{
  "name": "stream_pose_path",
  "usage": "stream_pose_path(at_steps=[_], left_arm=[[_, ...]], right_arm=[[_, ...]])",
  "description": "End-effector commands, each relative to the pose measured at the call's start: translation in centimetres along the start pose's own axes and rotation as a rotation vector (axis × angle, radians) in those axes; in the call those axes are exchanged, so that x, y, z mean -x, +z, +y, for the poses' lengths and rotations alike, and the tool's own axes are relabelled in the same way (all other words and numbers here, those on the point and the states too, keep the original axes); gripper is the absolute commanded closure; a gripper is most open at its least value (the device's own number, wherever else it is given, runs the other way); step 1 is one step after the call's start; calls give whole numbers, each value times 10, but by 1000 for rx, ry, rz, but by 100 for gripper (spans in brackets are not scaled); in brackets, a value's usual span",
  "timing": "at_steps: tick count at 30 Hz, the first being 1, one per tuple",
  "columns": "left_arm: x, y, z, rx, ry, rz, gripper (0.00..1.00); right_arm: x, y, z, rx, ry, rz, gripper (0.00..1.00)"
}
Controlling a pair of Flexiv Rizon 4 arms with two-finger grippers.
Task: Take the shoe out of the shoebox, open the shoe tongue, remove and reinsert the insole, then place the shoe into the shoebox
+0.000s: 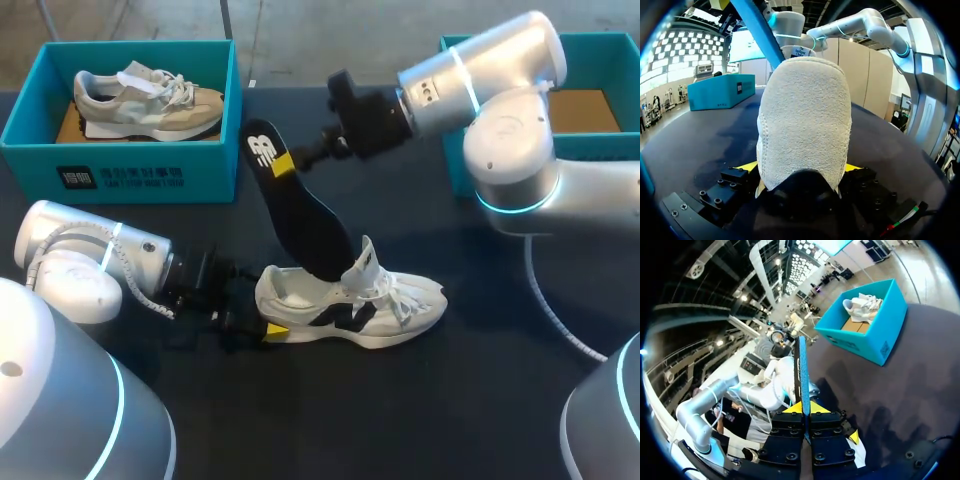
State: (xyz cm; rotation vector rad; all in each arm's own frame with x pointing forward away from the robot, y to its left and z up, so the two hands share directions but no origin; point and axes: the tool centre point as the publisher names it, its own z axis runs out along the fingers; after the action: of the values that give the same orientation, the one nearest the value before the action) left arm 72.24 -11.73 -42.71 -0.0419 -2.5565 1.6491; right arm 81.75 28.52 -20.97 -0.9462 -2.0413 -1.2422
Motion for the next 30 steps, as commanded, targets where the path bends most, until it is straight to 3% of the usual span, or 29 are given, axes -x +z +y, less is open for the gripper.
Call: stream_pose_path(at_steps=[1, 11, 23, 30], left_arm=[[1, 3, 3, 3, 0, 0, 100], [1, 3, 3, 3, 0, 0, 100], [1, 3, 3, 3, 0, 0, 100], [1, 3, 3, 3, 0, 0, 100]], right_arm=[[-1, 1, 2, -4, 1, -6, 100], [-1, 1, 2, -4, 1, -6, 100], [-25, -42, 26, -1, 25, -17, 100], [-43, -76, 45, 76, 26, -56, 100]])
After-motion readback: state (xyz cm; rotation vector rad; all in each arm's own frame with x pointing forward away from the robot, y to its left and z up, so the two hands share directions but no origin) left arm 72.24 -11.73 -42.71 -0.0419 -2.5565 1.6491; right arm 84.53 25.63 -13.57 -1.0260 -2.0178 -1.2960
